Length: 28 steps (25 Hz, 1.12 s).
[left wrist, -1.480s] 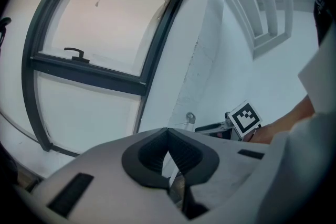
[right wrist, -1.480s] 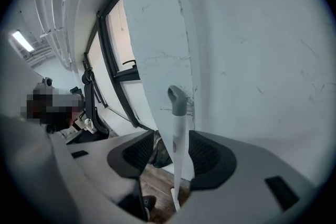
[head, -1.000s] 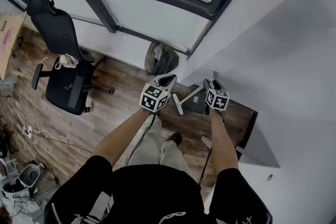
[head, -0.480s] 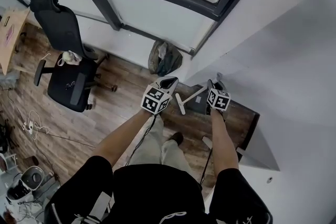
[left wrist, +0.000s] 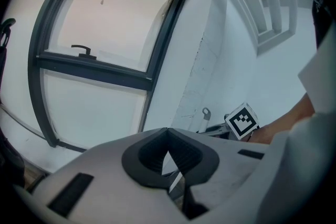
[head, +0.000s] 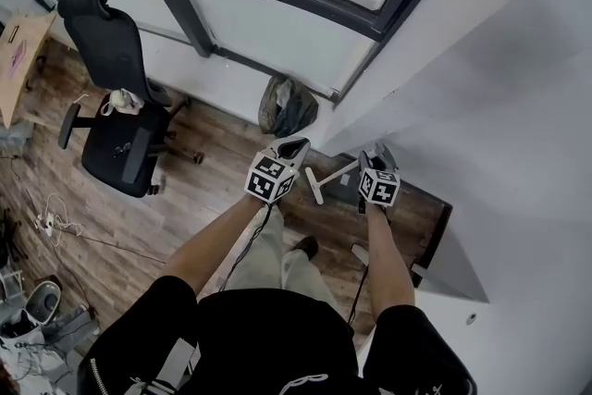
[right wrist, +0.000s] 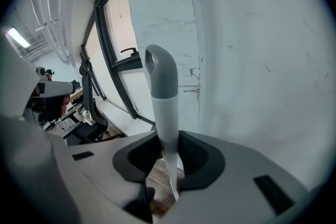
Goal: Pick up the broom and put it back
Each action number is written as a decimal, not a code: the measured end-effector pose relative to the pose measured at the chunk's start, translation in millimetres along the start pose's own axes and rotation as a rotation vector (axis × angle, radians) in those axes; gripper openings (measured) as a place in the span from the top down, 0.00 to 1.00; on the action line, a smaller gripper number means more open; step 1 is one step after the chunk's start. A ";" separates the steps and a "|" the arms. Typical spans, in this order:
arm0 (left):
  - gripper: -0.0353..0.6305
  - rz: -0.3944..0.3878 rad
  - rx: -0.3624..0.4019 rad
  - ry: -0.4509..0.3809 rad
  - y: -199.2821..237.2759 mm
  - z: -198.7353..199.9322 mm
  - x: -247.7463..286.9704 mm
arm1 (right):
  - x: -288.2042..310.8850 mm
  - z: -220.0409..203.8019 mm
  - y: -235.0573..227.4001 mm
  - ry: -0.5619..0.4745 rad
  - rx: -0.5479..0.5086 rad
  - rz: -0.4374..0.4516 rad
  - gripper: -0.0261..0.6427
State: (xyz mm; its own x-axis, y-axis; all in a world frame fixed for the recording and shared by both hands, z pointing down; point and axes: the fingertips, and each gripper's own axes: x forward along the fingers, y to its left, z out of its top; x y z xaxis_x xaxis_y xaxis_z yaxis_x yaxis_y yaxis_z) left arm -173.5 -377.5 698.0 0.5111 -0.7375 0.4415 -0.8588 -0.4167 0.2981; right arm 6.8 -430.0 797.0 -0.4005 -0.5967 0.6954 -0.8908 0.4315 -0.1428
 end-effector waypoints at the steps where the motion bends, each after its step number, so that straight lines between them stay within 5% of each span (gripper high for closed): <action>1: 0.92 0.004 -0.003 -0.003 -0.9 0.0 -2.0 | -3.4 -1.7 2.1 0.000 -0.001 0.002 0.79; 14: 0.92 -0.017 0.063 -0.012 -57.4 -15.7 -26.5 | -52.0 -25.9 38.0 -0.009 -0.109 0.078 0.79; 28: 0.92 0.132 0.038 -0.155 -81.9 18.0 -83.1 | -135.6 36.3 51.4 -0.199 -0.157 0.122 0.79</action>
State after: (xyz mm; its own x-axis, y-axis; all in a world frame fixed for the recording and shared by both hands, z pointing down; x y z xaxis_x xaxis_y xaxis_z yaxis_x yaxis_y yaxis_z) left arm -146.2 -291.6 621.6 0.3851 -0.8586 0.3385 -0.9201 -0.3288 0.2129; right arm 7.5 -351.6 669.8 -0.5508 -0.6482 0.5259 -0.7954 0.5985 -0.0955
